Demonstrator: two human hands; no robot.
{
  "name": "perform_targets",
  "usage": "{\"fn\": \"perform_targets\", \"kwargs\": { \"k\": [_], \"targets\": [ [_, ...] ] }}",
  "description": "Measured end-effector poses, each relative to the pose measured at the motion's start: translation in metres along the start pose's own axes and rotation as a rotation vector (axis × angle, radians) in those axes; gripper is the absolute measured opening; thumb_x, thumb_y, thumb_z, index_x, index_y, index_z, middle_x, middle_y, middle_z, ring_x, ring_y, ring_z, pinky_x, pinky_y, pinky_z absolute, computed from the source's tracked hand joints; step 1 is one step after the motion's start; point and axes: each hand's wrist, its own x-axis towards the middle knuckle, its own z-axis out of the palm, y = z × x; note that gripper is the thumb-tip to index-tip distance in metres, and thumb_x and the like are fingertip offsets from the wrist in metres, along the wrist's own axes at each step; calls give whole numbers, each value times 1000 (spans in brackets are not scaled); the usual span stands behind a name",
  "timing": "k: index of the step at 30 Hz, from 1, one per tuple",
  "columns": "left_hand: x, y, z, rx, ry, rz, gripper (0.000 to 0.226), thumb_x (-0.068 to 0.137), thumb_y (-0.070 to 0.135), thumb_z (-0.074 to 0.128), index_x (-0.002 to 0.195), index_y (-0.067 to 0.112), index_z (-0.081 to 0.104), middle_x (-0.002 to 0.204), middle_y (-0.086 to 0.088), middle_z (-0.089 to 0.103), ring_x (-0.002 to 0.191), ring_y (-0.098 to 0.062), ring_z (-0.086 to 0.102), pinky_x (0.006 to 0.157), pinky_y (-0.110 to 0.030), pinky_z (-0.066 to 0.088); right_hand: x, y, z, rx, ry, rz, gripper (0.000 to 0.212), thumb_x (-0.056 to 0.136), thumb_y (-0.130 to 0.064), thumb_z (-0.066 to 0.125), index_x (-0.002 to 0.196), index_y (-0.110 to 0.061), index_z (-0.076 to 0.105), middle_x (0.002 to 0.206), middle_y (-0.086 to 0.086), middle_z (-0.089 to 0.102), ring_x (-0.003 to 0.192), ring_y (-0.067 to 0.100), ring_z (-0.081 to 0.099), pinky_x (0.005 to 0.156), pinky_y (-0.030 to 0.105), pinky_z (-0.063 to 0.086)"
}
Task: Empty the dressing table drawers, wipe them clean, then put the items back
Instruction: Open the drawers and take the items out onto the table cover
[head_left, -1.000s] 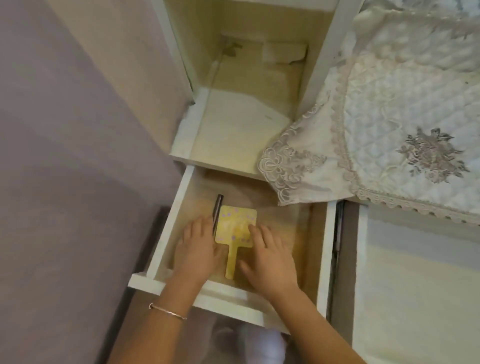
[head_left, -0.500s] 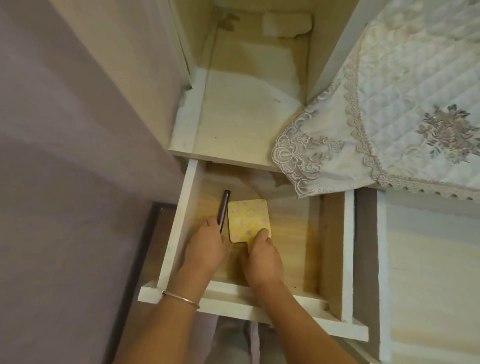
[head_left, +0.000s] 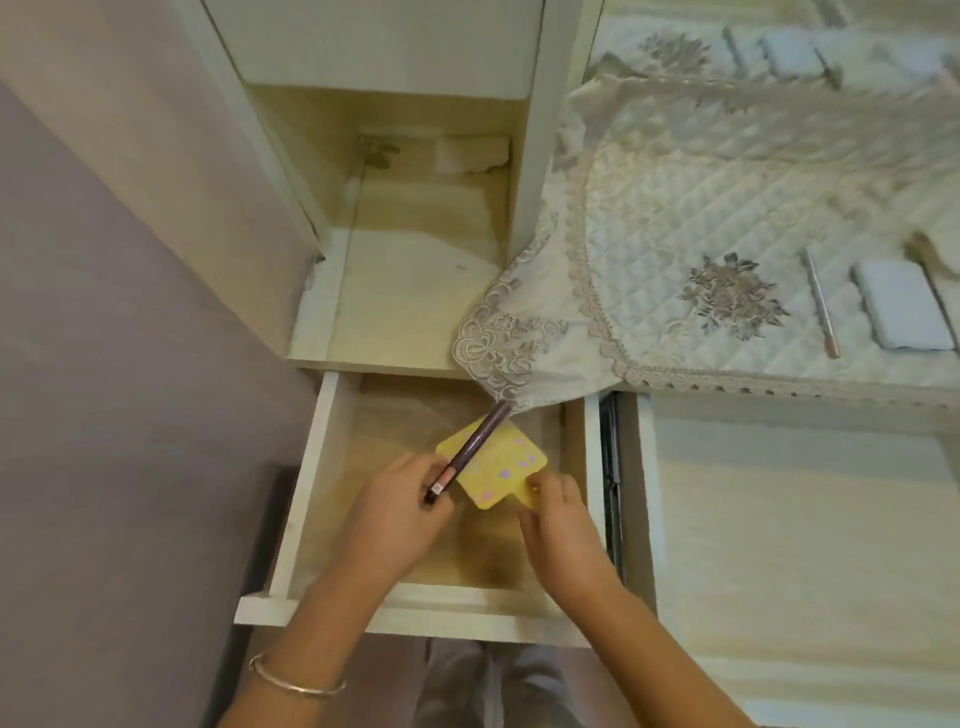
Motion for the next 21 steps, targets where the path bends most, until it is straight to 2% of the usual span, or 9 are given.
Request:
{"fn": "perform_targets", "kwargs": {
  "k": [2,4,7,10,13,15,17,19,21],
  "targets": [
    [4,30,-2,-70,64,88,25,79,11,64,103,16,66,75,11,48,63,-7,47,64,-27,42,-10,7,-27,27,59,-82,34,96,-21,44,129,-11,40,126,6,43,104,20,53,85,22,38],
    [14,63,-1,-149,127,164,27,77,8,66,102,17,67,76,9,51,63,-7,51,65,-25,45,-15,15,-56,54,141,-145,31,95,-22,46,122,-7,47,118,10,50,100,22,54,77,13,33],
    [37,114,5,-216,169,242,26,78,8,67,101,20,66,79,3,56,62,-5,51,64,-19,44,-11,37,-100,82,306,-118,30,89,-18,51,112,1,54,104,16,57,89,26,55,70,11,26],
    [67,160,23,-260,168,257,24,80,11,64,103,18,66,85,-3,59,66,-7,53,67,-22,45,11,59,-143,112,465,-80,26,90,-10,56,113,2,55,107,16,58,95,28,55,71,11,25],
    [100,195,51,-301,117,231,23,82,13,61,105,13,65,86,-3,61,66,-7,52,68,-22,45,41,82,-180,166,570,-33,31,90,-11,55,119,1,52,114,17,55,105,27,52,77,13,27],
    [122,212,69,-279,95,187,25,83,13,59,107,11,64,81,1,60,68,-10,52,68,-25,43,62,98,-200,161,602,9,31,92,-11,53,120,1,51,116,17,53,108,28,50,77,14,27],
    [141,224,84,-212,102,164,21,84,14,57,104,12,64,73,6,54,67,-11,51,63,-21,40,82,112,-215,146,615,79,30,93,-11,50,120,1,50,118,18,51,109,30,49,78,20,29],
    [154,236,96,-148,111,165,19,85,14,56,102,12,64,70,7,52,61,-8,49,54,-12,35,102,125,-224,123,615,142,30,94,-11,49,120,2,49,118,20,50,110,32,48,84,26,31],
    [164,246,108,-76,103,181,18,86,16,55,101,11,64,78,-1,60,64,-12,52,56,-16,37,118,136,-226,111,607,196,29,95,-12,47,121,1,48,119,19,49,111,33,48,90,33,35]
  ]
}}
